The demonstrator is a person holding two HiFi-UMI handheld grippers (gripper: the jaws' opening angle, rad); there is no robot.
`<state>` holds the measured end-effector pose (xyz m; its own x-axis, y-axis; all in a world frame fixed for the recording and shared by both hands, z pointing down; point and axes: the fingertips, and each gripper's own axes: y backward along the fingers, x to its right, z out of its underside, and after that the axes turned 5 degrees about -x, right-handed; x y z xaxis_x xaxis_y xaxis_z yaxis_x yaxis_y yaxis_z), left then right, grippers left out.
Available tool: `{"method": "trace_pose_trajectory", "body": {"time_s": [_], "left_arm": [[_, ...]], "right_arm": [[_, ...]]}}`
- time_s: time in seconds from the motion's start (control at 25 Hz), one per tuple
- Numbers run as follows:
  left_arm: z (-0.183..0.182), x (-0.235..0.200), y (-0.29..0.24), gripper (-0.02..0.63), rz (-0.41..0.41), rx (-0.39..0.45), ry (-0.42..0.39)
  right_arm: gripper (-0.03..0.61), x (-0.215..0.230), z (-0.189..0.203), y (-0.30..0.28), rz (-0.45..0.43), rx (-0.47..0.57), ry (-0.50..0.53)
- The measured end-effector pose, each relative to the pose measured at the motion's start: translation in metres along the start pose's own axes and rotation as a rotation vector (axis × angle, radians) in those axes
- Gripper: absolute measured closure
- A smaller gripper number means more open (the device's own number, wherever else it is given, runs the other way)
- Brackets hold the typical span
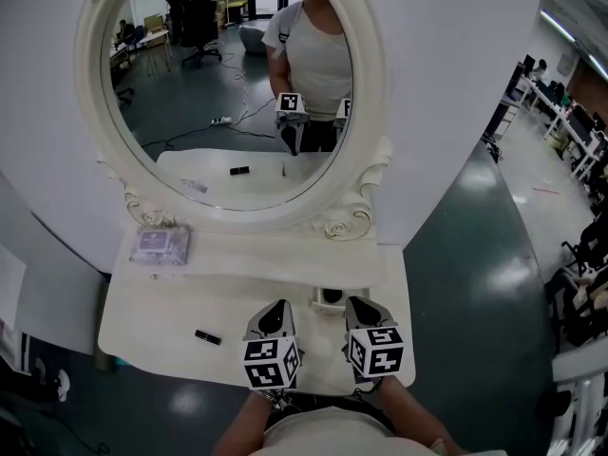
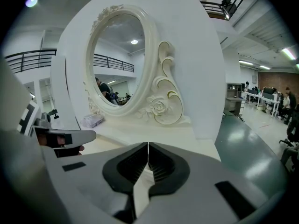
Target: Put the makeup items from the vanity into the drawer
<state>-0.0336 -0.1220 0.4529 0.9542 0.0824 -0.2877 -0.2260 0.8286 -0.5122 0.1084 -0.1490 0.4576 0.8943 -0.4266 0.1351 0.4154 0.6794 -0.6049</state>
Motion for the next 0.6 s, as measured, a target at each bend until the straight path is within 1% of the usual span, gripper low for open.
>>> {"method": "trace_pose_trajectory", "body": {"time_s": [0.28, 0.44, 0.6], "left_arm": [[0.004, -0.002, -0.004, 0.609, -0.014, -0.011, 0.010], [0.007, -0.010, -0.001, 0.609, -0.039, -0.010, 0.018], [0.012, -0.029, 0.005, 0.609, -0.084, -0.009, 0.042]], "right_arm": [[0.557, 0.002, 0.003, -0.003, -0.008, -0.011, -0.005], [0.557, -0.005, 0.003, -0.007, -0.036, -0.021, 0.002], [0.557, -0.024, 0.004, -0.015, -0.080, -0.033, 0.021]]}}
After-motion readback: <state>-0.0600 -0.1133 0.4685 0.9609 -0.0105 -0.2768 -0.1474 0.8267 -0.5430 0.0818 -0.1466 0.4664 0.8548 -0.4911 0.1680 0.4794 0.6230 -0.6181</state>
